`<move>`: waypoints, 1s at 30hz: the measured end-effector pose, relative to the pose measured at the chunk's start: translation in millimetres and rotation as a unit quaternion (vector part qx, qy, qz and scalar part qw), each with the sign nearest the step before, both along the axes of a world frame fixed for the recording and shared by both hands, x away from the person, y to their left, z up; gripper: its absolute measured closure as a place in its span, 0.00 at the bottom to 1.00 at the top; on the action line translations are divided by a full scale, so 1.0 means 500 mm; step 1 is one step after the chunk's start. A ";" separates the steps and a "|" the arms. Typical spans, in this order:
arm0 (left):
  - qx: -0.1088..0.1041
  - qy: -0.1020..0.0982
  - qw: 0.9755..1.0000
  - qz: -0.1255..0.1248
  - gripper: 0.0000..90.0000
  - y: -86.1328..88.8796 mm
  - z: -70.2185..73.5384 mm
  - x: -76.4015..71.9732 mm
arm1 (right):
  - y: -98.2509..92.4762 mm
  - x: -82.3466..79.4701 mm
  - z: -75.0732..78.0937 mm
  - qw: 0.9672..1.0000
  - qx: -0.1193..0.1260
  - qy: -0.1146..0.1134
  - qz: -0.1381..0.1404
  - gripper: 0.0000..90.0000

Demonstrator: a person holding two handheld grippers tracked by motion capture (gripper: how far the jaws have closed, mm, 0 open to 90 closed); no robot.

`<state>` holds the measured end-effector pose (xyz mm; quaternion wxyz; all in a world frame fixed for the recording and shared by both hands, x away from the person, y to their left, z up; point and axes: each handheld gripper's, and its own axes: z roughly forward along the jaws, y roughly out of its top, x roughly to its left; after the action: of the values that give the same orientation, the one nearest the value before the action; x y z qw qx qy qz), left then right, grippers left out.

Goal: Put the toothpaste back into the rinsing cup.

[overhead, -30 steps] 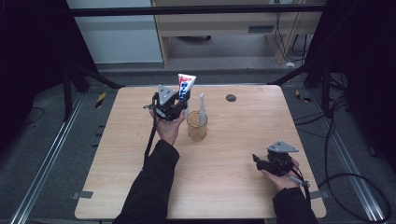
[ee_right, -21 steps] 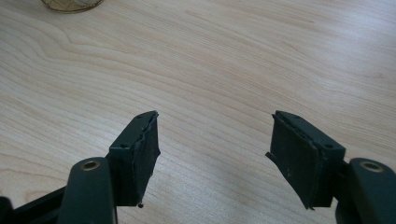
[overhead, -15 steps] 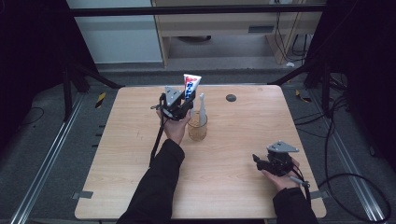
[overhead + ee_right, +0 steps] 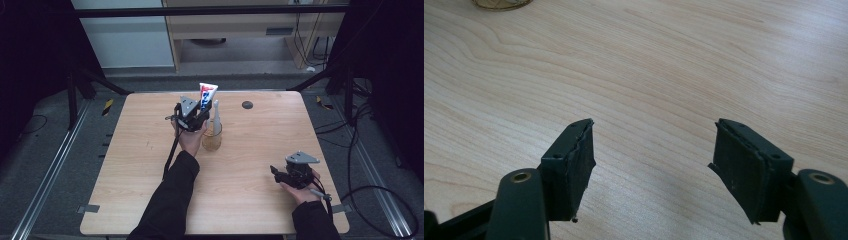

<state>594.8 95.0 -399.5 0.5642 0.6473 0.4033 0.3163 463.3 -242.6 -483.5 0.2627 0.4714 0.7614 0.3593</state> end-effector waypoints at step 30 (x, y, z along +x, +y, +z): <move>0.011 0.031 0.999 -0.018 0.74 -0.015 -0.049 0.009 | 0.003 0.000 -0.002 1.000 0.000 0.005 0.004 0.36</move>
<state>599.5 87.6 -423.9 0.5497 0.6705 0.4051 0.2902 463.4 -240.8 -484.4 0.2573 0.4699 0.7649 0.3576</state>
